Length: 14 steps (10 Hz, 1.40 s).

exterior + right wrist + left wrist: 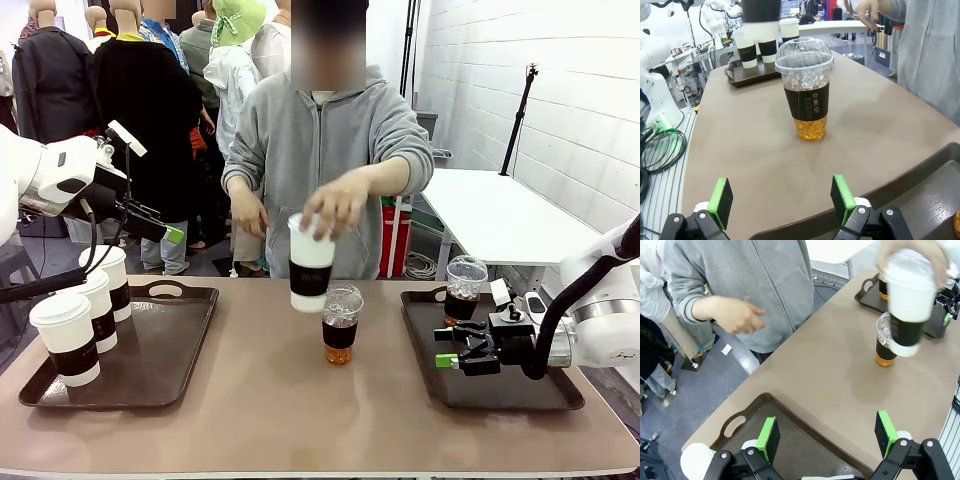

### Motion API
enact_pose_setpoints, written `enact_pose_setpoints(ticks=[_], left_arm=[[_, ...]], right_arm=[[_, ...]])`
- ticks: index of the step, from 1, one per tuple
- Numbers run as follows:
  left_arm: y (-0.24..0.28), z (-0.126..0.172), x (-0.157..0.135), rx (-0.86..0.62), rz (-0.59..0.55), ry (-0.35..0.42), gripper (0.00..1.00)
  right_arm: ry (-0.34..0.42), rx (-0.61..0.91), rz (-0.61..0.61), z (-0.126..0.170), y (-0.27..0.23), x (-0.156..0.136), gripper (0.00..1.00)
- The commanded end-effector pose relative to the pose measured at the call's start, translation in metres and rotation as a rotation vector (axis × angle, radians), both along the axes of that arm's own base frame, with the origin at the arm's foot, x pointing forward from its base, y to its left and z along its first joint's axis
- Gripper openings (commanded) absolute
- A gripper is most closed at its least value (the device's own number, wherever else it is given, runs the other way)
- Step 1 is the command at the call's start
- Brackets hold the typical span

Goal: Distribute the coffee onto the tray.
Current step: Pick up another iced Americano from the middle of the table and place it on the right Handle tray.

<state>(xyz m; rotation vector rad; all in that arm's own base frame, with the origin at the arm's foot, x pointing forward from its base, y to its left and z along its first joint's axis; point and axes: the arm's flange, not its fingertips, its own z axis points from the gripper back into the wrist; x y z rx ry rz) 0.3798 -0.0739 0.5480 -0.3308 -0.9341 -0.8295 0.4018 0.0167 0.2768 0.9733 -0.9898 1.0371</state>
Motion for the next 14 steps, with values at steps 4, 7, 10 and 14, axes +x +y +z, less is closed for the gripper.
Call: enact_pose_setpoints(ticks=[4, 7, 10, 14], left_arm=[[0.001, -0.002, 0.002, -0.006, -0.003, 0.005, 1.00], [0.001, -0.002, 0.002, -0.006, -0.003, 0.005, 1.00], [0.001, -0.002, 0.002, -0.006, -0.003, 0.005, 1.00], [0.001, -0.002, 0.002, -0.006, -0.003, 0.005, 1.00]], right_arm=[[-0.003, 0.000, 0.001, 0.001, 0.000, 0.000, 1.00], [-0.004, 0.005, -0.013, -0.001, 0.004, 0.000, 1.00], [-0.008, 0.034, -0.034, -0.004, 0.027, -0.001, 1.00], [-0.039, 0.055, -0.013, -0.013, 0.060, 0.003, 1.00]])
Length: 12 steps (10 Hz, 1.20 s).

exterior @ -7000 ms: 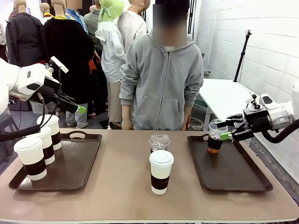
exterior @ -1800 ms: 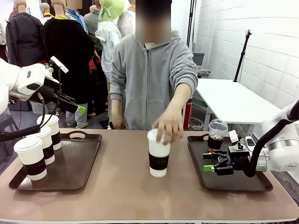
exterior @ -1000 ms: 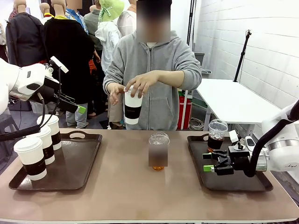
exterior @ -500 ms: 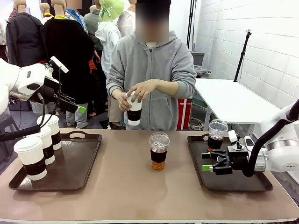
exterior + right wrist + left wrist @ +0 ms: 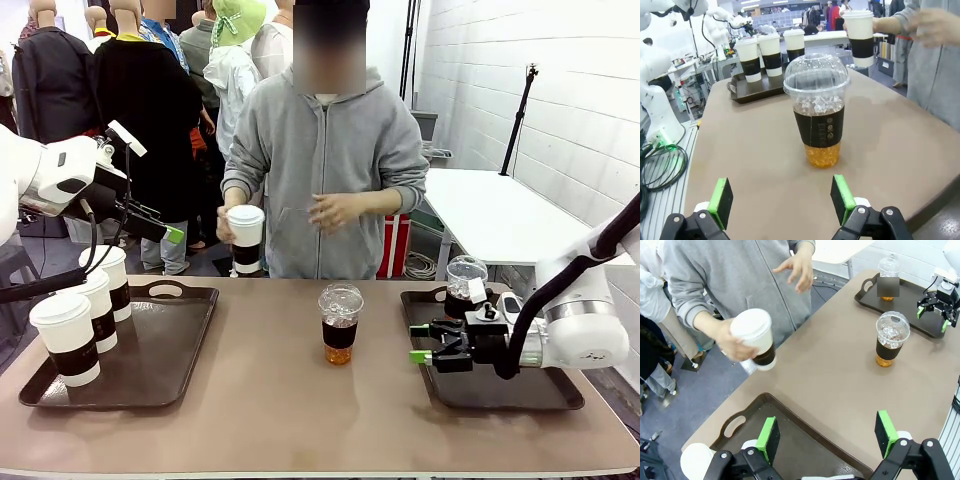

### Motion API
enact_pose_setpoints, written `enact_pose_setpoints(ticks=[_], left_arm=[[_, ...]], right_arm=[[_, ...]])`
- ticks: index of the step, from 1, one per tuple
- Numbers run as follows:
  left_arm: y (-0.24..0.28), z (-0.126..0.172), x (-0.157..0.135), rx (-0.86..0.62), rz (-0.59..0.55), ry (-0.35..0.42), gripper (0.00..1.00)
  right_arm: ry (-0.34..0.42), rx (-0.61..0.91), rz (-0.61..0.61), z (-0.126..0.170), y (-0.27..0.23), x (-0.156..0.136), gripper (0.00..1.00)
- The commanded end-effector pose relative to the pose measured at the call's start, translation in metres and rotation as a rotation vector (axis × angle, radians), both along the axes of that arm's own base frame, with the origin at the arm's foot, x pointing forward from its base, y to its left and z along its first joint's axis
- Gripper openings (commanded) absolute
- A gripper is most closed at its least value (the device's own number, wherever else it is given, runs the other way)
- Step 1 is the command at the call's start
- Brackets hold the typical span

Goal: Distribute the coffee onto the tray.
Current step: Pick up another iced Americano from the middle of the table and place it on the right Handle tray.

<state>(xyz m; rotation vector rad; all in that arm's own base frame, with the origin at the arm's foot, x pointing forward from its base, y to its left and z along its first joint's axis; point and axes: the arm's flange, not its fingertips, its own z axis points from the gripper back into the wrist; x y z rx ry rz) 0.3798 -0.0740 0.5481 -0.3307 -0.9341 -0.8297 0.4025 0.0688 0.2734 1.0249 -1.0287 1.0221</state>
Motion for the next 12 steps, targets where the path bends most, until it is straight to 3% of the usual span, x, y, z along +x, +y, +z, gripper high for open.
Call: enact_pose_setpoints(ticks=[1, 12], left_arm=[[0.001, -0.002, 0.002, -0.006, -0.003, 0.005, 1.00], [0.001, -0.002, 0.002, -0.006, -0.003, 0.005, 1.00]], right_arm=[[-0.038, 0.002, -0.009, -0.012, 0.016, 0.004, 1.00], [-0.008, 0.034, 0.026, -0.014, 0.029, 0.008, 1.00]])
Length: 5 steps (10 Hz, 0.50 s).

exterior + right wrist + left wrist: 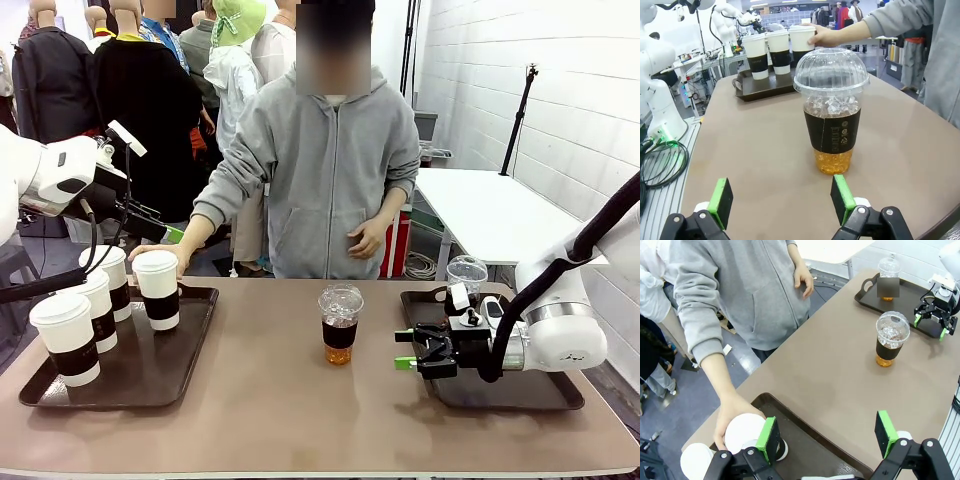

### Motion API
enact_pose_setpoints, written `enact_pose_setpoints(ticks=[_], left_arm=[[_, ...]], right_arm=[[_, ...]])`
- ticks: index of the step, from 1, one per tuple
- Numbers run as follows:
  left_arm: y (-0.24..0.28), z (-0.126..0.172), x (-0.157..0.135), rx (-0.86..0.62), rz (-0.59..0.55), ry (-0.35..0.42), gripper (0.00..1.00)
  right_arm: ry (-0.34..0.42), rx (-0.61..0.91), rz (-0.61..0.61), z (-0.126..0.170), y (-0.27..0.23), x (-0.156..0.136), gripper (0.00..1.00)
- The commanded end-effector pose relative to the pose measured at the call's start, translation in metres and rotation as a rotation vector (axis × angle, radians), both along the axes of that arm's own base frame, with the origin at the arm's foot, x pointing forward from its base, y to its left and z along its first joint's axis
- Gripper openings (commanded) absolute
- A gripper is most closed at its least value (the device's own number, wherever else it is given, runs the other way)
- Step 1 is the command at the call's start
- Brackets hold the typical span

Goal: Distribute the coffee onto the tray.
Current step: Pick up another iced Americano from the middle of the table and place it on the right Handle tray.

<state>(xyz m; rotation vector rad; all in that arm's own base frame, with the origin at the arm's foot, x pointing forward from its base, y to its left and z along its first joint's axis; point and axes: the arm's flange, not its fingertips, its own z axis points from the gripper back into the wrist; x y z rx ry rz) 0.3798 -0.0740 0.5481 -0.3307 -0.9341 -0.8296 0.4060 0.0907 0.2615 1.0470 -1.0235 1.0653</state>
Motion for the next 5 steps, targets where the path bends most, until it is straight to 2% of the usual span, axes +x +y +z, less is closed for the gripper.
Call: enact_pose_setpoints(ticks=[1, 5], left_arm=[[0.001, -0.002, 0.002, -0.006, -0.003, 0.005, 1.00], [0.001, -0.002, 0.002, -0.006, -0.003, 0.005, 1.00]], right_arm=[[-0.003, 0.048, -0.021, -0.002, 0.017, 0.010, 1.00], [-0.021, 0.060, -0.030, -0.013, 0.046, 0.028, 1.00]])
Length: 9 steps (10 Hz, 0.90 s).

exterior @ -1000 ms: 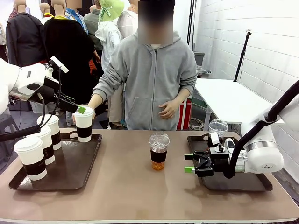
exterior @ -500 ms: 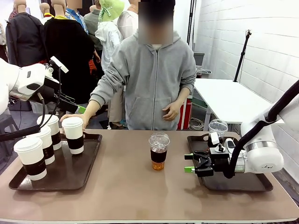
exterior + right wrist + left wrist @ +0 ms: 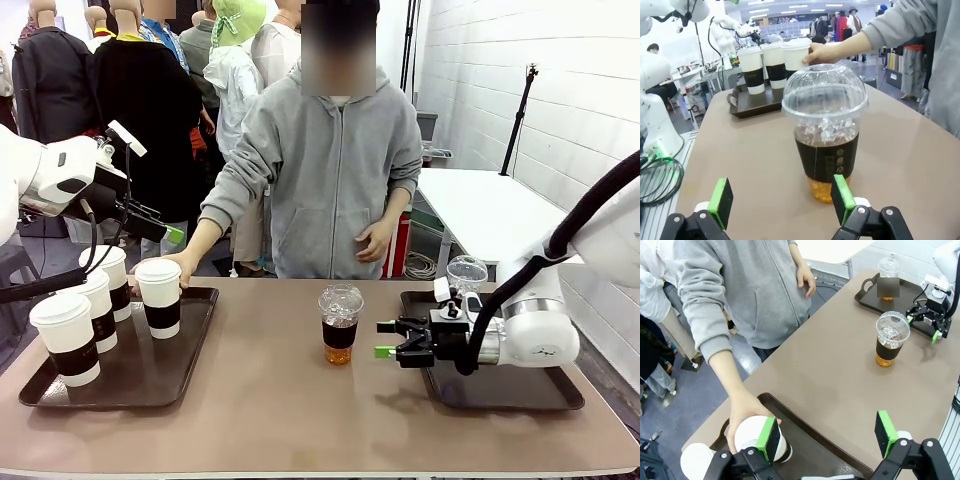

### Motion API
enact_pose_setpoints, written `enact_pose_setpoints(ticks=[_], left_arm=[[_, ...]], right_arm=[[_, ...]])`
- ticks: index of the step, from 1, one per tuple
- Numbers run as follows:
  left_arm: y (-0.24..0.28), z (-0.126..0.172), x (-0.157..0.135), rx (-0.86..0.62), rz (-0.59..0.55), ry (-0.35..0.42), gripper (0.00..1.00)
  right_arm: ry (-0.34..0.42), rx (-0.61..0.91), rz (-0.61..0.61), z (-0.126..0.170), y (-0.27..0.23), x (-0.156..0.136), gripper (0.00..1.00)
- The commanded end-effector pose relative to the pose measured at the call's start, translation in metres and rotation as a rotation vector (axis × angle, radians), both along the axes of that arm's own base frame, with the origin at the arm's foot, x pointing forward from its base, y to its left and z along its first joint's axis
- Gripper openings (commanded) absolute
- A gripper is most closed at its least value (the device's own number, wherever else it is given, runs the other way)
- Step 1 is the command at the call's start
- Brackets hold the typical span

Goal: Distribute the coffee onto the tray.
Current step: Pick up another iced Americano from the middle of the table and place it on the right Handle tray.

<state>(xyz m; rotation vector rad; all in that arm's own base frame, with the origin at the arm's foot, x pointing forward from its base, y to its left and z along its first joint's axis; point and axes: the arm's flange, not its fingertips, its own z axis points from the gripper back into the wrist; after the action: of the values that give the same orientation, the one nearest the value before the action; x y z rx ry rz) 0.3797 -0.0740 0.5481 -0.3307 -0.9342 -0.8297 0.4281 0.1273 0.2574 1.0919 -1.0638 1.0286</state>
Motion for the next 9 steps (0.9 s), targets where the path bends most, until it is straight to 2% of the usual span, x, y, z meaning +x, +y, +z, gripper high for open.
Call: enact_pose_setpoints(ticks=[1, 9], left_arm=[[0.001, -0.002, 0.002, -0.006, -0.003, 0.005, 1.00], [0.001, -0.002, 0.002, -0.006, -0.003, 0.005, 1.00]], right_arm=[[-0.019, -0.005, -0.018, -0.013, 0.015, 0.008, 1.00], [-0.032, -0.035, -0.065, -0.023, 0.032, 0.039, 1.00]])
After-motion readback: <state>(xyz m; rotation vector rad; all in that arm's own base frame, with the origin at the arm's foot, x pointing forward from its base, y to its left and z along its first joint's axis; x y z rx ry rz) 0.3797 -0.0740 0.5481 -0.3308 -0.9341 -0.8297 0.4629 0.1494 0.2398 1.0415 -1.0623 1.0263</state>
